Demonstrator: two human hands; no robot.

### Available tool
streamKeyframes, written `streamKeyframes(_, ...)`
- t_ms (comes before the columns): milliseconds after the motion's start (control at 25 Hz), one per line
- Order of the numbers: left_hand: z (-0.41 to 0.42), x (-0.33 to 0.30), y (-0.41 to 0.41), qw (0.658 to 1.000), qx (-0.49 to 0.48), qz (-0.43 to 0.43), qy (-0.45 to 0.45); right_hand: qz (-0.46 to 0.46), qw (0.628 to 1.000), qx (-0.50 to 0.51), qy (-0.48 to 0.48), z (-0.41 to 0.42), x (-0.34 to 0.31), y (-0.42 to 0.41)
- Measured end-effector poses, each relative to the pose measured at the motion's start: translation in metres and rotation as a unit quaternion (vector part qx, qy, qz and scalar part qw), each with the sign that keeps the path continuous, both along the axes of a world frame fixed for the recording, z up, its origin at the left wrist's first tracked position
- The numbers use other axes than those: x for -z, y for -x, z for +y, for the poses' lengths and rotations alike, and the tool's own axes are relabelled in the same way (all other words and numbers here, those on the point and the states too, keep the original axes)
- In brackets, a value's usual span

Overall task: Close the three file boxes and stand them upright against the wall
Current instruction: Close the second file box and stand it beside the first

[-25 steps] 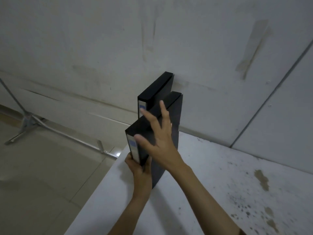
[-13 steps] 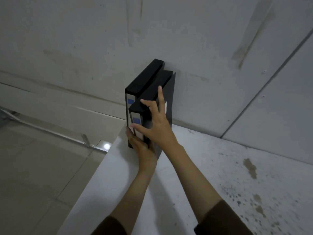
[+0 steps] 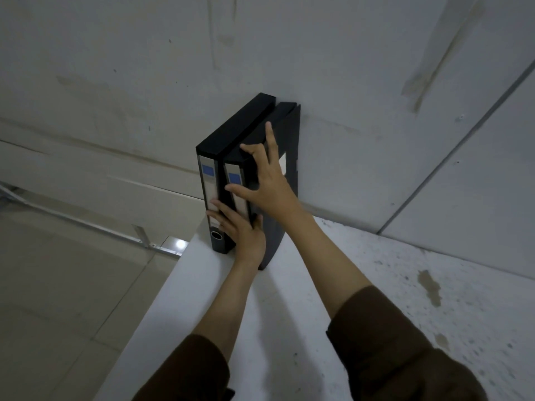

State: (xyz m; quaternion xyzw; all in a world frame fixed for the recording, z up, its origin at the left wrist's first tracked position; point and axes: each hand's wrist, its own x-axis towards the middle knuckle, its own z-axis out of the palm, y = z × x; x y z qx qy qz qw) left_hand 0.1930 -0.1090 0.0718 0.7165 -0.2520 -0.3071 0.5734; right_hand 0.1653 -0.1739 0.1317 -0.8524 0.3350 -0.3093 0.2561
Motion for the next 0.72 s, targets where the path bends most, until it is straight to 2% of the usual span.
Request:
streamKeyframes(200,0.005,0.001,-0.002,0.999,0.027,-0.033,-0.007,-0.015,1.0,0.008,0.008,0.004,-0.001,0.0)
streamKeyframes(360,0.016,-0.004,-0.008,0.999,0.035,-0.009,-0.011,-0.022,1.0,0.008,-0.015,0.015,-0.009,0.003)
streamKeyframes(560,0.037,-0.029,-0.008,1.0,0.001,0.018,0.024,-0.043,0.998,0.029,-0.035,0.04,-0.021,0.022)
streamKeyframes(720,0.058,-0.057,0.008,0.997,-0.027,0.006,0.076,-0.016,0.998,0.033,-0.045,0.06,-0.035,0.055)
